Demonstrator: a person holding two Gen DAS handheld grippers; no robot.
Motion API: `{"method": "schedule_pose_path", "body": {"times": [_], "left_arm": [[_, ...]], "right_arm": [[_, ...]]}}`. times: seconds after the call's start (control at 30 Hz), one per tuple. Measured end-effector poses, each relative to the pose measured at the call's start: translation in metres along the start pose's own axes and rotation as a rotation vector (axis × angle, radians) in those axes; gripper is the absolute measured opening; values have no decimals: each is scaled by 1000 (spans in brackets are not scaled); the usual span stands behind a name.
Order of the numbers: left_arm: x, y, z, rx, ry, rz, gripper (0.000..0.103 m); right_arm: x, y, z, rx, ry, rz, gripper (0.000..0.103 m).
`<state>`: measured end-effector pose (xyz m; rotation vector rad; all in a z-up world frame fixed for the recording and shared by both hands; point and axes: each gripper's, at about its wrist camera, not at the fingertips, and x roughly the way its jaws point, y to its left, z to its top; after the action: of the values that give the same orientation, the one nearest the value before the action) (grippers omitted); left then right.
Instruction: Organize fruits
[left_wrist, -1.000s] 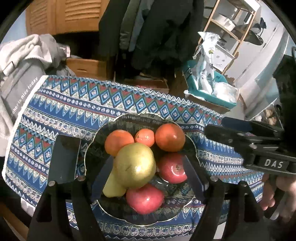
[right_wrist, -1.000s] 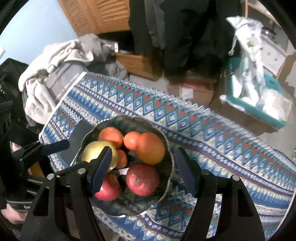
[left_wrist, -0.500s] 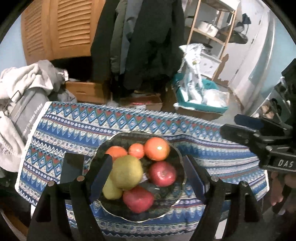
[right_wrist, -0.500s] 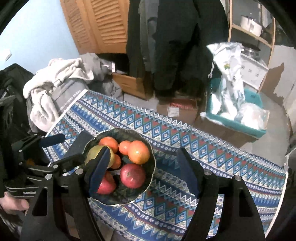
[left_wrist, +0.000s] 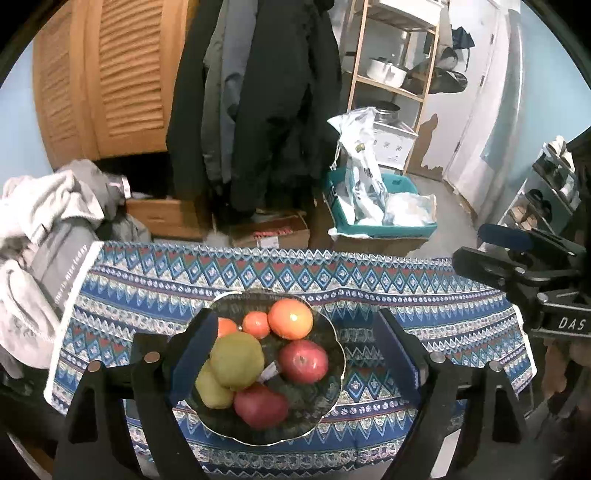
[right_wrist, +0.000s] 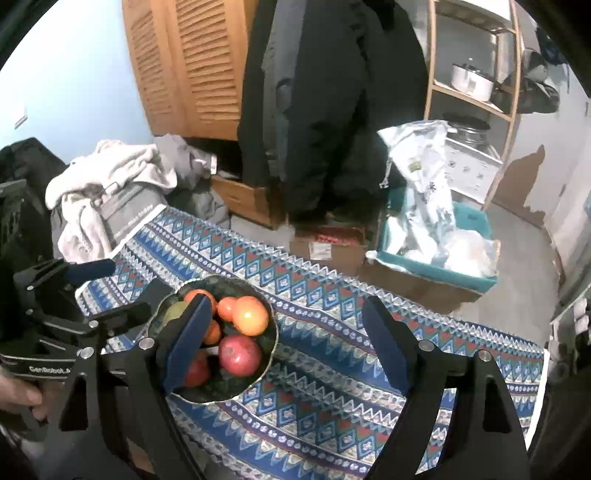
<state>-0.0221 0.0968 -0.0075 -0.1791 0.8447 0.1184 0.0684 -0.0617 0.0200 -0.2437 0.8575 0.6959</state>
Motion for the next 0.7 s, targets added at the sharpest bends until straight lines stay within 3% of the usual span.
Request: {"method": "schedule_pose_path", "body": {"times": [0.2, 0.7], "left_arm": [[-12, -8, 5, 11, -43, 44, 96], [-19, -26, 14, 31, -83, 100, 102]], "right_arm": [[-16, -14, -3, 19, -26, -9, 84], [-40, -39, -14, 47, -70, -38, 85]]}}
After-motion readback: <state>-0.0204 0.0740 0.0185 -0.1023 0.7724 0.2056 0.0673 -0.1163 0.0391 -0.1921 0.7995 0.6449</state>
